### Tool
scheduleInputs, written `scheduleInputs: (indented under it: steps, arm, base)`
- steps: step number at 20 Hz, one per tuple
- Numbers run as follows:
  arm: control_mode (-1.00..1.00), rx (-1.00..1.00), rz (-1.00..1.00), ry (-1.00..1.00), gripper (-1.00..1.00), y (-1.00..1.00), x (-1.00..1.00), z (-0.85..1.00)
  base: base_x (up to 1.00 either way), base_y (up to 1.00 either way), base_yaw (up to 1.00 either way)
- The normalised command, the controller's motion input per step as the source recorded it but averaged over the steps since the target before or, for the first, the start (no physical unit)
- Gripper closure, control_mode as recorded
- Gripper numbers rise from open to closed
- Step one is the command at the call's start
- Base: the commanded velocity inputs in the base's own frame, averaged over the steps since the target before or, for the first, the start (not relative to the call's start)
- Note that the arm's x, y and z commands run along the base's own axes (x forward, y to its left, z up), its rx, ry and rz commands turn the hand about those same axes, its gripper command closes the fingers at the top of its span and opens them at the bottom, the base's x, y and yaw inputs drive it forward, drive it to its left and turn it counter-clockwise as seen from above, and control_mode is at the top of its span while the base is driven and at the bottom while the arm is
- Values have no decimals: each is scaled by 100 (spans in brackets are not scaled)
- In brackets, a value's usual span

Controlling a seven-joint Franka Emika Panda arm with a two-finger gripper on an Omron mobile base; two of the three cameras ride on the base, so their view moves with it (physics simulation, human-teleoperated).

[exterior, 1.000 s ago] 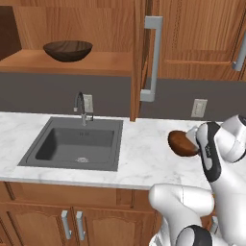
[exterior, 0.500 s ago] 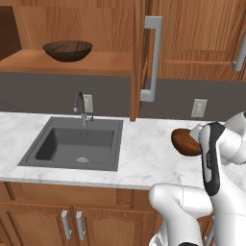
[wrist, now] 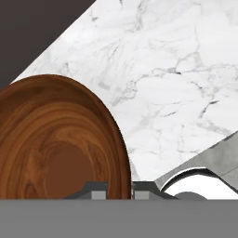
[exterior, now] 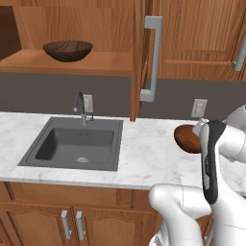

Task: Pick up the bowls on the counter and stack them on top of one another in the open cabinet. Place the smaller bowl on top of the larger bowl.

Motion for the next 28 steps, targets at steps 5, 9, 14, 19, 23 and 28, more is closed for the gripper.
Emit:
scheduleInputs:
  steps: [5, 9, 14, 19, 23, 28]
  arm:
    - [-100, -6, 0, 4, 100, 0, -18, 34]
    - [-100, -5, 0, 1, 100, -1, -18, 26]
    - [-100, -8, 0, 0, 100, 1, -17, 21]
    - [-100, -7, 0, -2, 100, 0, -22, 25]
    - [-100, 0, -1, -4, 100, -1, -31, 23]
    - [-100, 7, -4, -7, 100, -4, -34, 26]
  base:
    - [0, 0, 0]
    - [0, 0, 0]
    - [0, 0, 0]
    - [0, 0, 0]
    - [0, 0, 0]
    - [0, 0, 0]
